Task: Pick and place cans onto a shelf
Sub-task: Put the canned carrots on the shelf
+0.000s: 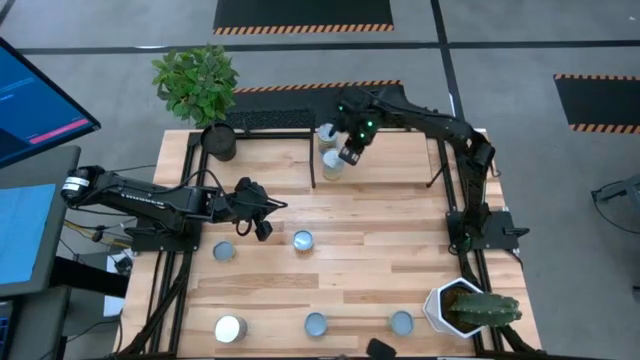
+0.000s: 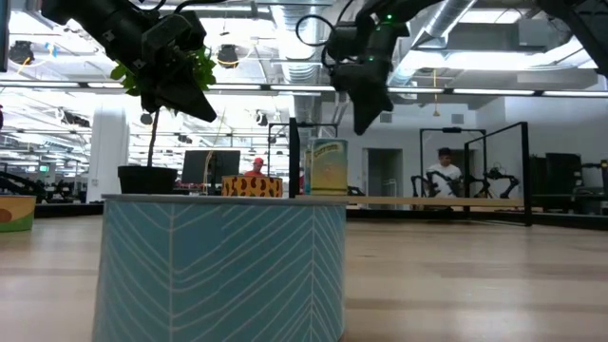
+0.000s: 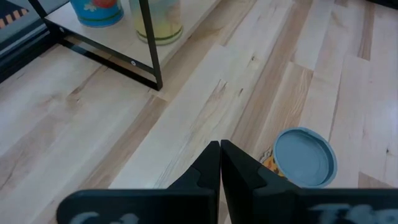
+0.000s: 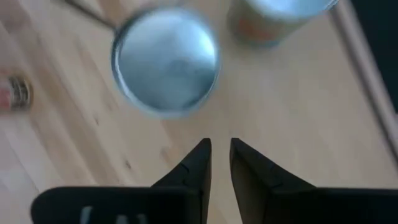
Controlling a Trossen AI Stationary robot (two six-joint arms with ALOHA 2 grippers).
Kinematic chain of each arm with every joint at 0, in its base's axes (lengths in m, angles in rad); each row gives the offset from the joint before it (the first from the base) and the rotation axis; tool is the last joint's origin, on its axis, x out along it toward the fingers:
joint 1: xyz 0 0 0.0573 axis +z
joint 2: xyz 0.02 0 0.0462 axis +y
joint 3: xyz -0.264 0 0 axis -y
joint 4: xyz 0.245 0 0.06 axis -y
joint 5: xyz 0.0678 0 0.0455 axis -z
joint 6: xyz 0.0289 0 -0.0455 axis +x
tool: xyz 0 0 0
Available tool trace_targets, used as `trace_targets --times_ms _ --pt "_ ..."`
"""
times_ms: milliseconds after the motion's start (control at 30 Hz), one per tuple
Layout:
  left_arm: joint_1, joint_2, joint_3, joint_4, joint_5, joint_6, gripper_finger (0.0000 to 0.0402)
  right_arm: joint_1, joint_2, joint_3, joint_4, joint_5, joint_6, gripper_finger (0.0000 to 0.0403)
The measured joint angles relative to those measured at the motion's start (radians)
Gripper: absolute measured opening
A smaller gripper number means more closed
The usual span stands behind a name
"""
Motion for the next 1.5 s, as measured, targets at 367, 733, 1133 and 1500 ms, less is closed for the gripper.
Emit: trace_targets --times_ms 367,733,1133,1500 --pt "0.0 0.0 0.0 0.0 -0.001 -0.007 0.0 0.083 0.005 -0.156 0.163 0.014 0.004 0.0077" --pt "0.0 0.0 0.0 0.0 -0.001 -0.007 0.0 0.08 0.004 -0.156 0.162 0.035 -0.026 0.0076" --pt "0.0 0.0 0.0 0.0 -0.001 -0.007 0.0 0.061 0.004 -0.156 0.201 0.125 -0.021 0.0076" --pt "0.0 0.0 0.0 0.0 -0.001 -0.007 0.0 0.075 0.003 -0.156 0.249 0.105 -0.02 0.0077"
